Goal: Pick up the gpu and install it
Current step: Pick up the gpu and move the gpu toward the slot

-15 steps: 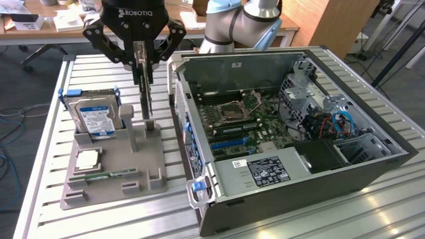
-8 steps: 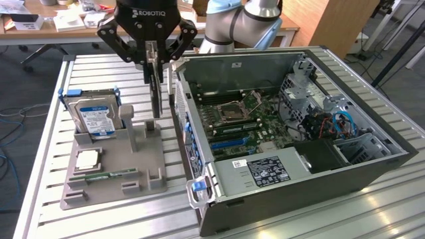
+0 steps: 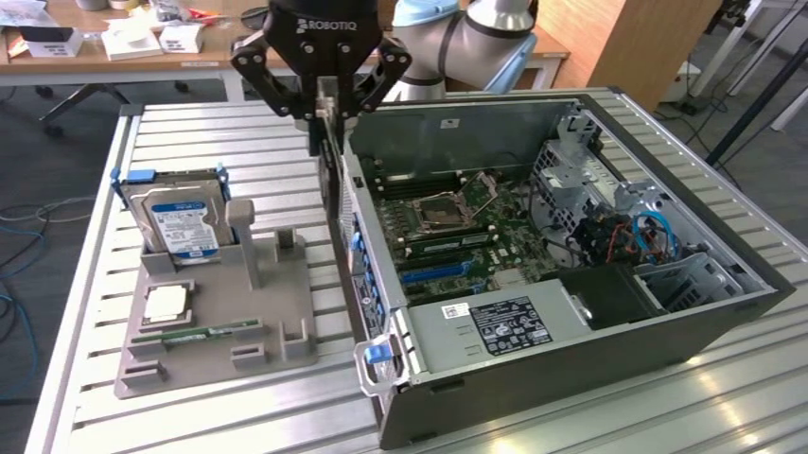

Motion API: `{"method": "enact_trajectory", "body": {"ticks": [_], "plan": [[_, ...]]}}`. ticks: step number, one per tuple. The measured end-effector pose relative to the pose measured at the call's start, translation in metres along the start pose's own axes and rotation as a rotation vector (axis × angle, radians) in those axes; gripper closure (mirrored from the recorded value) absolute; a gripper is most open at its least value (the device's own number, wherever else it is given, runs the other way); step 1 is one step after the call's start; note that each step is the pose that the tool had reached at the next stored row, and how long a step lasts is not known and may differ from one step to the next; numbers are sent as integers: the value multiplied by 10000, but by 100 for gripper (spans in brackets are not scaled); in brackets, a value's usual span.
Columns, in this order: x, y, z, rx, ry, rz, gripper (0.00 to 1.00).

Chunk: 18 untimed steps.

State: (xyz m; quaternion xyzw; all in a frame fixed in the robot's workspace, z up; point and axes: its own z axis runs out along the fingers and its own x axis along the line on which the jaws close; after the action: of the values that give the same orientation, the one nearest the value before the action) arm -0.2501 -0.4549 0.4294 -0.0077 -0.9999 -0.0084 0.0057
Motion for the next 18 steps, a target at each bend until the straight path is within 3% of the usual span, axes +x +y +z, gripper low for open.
{"method": "enact_trajectory", "body": {"ticks": [18], "plan": [[-804,12,-10,1,2,0,74]]}}
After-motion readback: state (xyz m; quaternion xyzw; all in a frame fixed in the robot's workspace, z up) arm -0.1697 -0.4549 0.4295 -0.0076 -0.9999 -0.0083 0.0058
